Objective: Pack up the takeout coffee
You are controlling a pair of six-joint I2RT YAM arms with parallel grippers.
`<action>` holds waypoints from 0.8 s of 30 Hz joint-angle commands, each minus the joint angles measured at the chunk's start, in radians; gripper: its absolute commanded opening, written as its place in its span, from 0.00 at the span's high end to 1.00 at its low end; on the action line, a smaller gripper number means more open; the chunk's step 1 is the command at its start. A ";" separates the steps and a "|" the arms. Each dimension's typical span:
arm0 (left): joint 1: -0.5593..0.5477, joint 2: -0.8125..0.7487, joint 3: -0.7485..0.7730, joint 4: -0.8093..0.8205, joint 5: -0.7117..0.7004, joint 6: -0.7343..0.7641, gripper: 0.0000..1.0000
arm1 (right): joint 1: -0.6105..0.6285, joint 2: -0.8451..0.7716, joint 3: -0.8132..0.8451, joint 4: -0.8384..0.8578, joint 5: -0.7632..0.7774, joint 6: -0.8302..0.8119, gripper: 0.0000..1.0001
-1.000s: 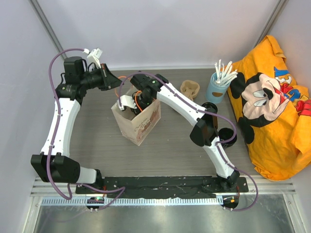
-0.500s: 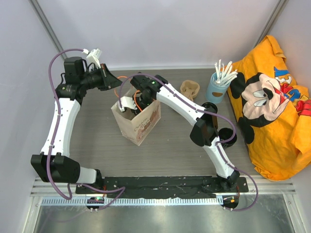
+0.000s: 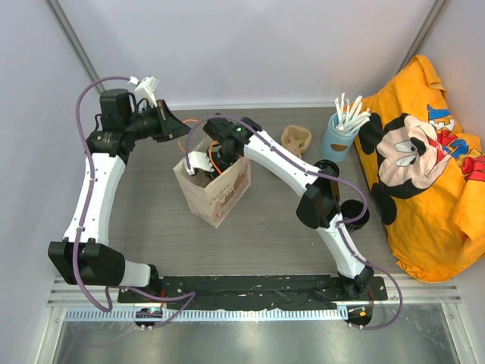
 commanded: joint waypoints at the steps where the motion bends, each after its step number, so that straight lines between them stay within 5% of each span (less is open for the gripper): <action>1: 0.000 -0.005 0.046 -0.004 -0.002 0.017 0.95 | 0.003 0.001 -0.009 -0.032 -0.006 -0.007 0.99; 24: 0.000 0.008 0.052 -0.004 0.003 0.013 0.94 | 0.003 0.023 -0.007 -0.052 -0.002 -0.017 0.99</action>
